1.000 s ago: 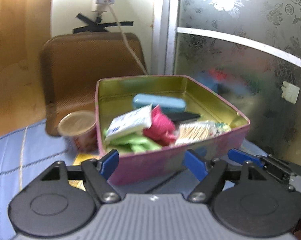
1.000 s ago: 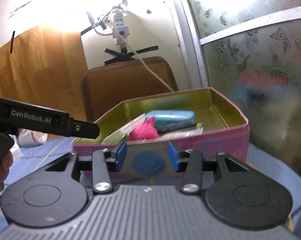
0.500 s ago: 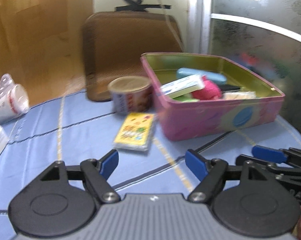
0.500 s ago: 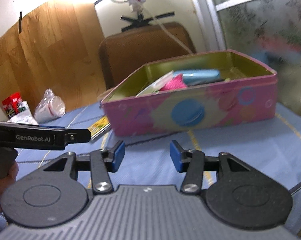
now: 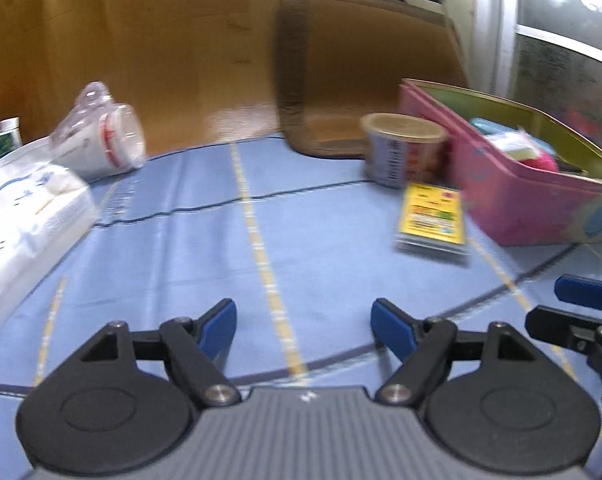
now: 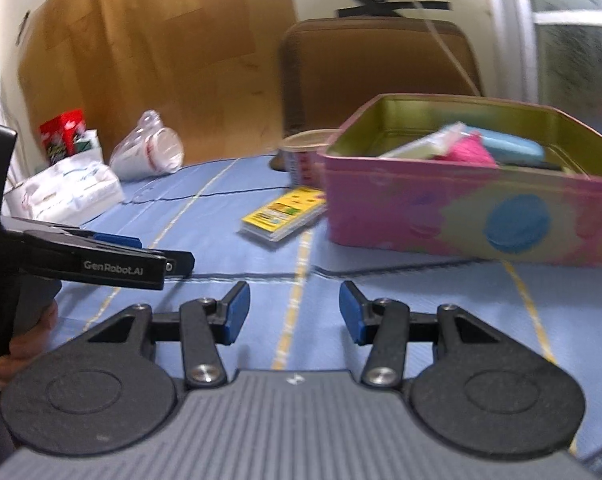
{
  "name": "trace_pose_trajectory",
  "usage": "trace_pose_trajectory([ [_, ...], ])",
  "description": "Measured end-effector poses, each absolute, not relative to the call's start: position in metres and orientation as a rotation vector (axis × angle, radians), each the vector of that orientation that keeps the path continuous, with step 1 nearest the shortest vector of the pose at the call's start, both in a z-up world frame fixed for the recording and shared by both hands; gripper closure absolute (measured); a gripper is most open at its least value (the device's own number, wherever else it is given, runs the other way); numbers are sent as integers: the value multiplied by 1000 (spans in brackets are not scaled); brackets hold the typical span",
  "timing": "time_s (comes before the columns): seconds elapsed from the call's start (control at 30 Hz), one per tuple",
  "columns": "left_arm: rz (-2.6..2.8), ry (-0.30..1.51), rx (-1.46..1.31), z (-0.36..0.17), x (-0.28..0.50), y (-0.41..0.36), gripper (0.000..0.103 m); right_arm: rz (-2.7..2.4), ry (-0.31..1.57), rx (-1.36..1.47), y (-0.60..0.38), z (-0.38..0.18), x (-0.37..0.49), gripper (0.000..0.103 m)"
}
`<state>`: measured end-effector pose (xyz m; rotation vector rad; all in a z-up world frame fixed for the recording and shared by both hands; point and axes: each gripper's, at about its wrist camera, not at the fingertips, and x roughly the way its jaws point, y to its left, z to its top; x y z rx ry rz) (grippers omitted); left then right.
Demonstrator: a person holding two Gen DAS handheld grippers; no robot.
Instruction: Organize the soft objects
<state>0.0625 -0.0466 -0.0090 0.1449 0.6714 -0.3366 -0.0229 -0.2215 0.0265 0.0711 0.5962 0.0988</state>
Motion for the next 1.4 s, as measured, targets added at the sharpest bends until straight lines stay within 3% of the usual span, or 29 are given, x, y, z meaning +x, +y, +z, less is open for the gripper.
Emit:
trace_pose_trajectory([
  [0.4, -258, 634, -27, -8, 83, 15, 17, 88, 614, -75, -180, 24, 40, 49],
  [0.47, -267, 628, -42, -7, 83, 17, 16, 55, 639, -19, -183, 22, 50, 43],
  [0.53, -276, 624, -59, -6, 84, 19, 16, 28, 654, 59, -186, 20, 57, 29],
  [0.63, -285, 613, -87, -6, 84, 24, 15, -15, 660, 82, -181, 15, 67, 19],
  [0.9, -282, 599, -187, -5, 81, 40, 13, -77, 710, 7, -161, 9, 101, 10],
  [1.0, -277, 596, -207, -5, 82, 44, 12, -70, 713, -7, -155, 9, 109, 10],
  [1.1, -268, 592, -225, -5, 82, 47, 12, -10, 710, -40, -142, 8, 112, 22],
  [1.2, -245, 584, -258, -5, 81, 54, 10, 147, 711, -42, -128, 10, 112, 22],
  [1.23, -235, 579, -281, -6, 80, 57, 8, 205, 710, -58, -122, 10, 112, 30],
  [1.4, -146, 544, -337, -4, 83, 71, 8, 398, 713, -72, -124, 14, 112, 27],
])
